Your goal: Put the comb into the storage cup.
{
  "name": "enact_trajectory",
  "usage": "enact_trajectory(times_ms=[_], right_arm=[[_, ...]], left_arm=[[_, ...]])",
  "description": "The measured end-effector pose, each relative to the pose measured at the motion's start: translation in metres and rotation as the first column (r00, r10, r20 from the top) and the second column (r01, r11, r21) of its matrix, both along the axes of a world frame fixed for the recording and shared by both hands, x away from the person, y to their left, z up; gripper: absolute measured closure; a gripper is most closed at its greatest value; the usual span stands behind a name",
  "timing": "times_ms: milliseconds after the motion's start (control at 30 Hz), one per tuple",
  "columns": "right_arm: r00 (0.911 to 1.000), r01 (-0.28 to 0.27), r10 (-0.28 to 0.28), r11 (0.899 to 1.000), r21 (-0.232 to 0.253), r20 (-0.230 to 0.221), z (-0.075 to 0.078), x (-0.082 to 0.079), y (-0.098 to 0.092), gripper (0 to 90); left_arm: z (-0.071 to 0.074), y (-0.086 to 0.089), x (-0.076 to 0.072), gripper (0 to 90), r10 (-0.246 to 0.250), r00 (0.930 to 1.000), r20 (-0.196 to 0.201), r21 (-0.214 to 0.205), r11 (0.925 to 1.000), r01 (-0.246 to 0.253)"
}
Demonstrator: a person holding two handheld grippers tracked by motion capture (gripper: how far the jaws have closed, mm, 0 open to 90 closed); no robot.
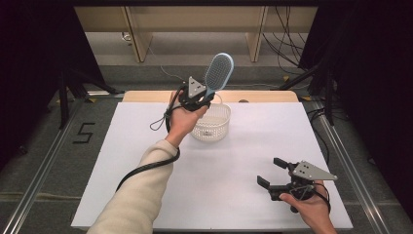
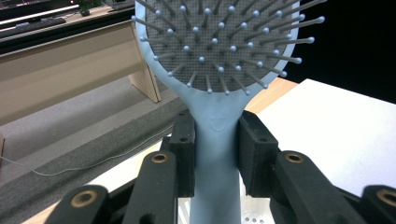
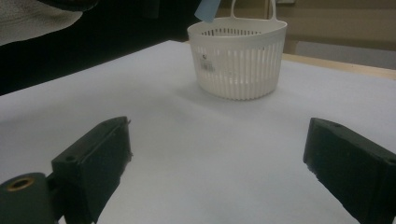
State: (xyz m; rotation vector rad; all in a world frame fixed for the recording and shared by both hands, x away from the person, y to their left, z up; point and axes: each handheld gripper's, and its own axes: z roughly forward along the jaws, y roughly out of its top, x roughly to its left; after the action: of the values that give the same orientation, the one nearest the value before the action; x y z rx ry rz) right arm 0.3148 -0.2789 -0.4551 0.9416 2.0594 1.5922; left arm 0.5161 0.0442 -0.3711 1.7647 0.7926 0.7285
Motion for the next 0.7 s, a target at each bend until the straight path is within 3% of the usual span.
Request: enact_trajectory(times_ms=[700], right_arm=[[1.0, -0.002, 0.002, 1.0, 0.001, -0.001, -0.0005, 0.0002, 0.0002, 8.2]], left_arm=[[-0.0052, -0.0011, 0.0029, 69.8, -0.013, 0.9999, 0.0, -0.005, 0.9999, 0.013]])
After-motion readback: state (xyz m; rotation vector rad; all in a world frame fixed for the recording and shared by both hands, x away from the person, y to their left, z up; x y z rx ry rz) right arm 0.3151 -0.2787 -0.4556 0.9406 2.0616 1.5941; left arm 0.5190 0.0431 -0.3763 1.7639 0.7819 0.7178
